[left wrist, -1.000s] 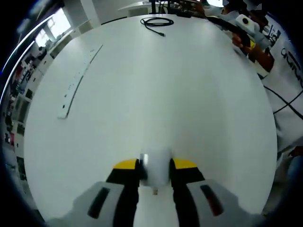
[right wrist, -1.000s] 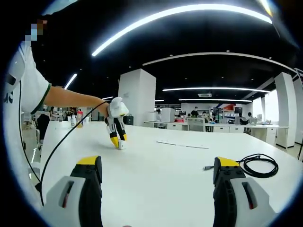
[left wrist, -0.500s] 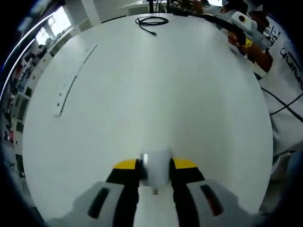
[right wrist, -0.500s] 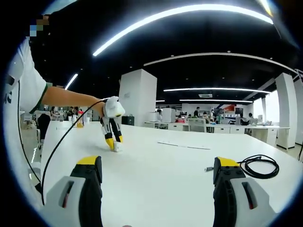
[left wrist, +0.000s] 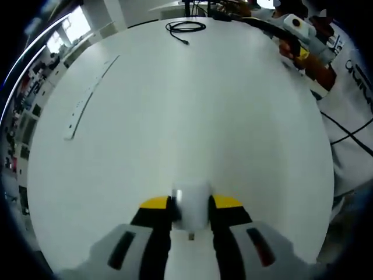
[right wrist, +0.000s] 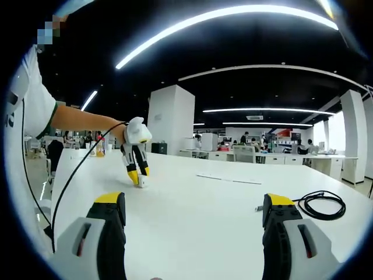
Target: Plug the desk Type‑C cable into the charger adapter.
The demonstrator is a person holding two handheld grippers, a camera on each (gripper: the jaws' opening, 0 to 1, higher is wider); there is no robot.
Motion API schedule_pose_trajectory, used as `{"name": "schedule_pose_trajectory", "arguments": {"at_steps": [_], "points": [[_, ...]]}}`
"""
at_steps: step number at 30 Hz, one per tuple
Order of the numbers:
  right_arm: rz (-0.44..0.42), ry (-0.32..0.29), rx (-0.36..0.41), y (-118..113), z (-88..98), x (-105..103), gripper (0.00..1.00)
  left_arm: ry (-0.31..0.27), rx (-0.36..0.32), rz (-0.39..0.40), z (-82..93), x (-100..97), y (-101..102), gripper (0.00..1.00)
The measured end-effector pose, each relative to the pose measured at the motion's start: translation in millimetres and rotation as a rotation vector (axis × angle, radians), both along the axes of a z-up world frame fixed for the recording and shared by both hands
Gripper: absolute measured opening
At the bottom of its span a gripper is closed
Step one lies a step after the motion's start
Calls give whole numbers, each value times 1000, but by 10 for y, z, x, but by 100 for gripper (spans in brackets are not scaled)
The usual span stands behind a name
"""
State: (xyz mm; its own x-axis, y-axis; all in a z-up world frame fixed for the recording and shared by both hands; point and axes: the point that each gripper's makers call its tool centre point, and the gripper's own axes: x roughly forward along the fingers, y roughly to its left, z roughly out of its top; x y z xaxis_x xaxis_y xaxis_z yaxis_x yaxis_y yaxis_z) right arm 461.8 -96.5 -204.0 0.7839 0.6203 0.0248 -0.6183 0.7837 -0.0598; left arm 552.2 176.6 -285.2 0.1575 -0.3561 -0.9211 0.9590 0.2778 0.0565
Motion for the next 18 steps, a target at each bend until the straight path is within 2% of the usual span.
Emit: {"name": "schedule_pose_trajectory", "arguments": {"at_steps": [8,10,18], "points": [[3,-1,-2,10,-1,-7,100,0,6,2,4,-91,-34,24],[3,-1,-2,14,0,-7,100,-1,7,6,10,-208,-72,24],[10,-2,-1,40,-1,-21,100,2,13,5,6,-309,-86,24]]}}
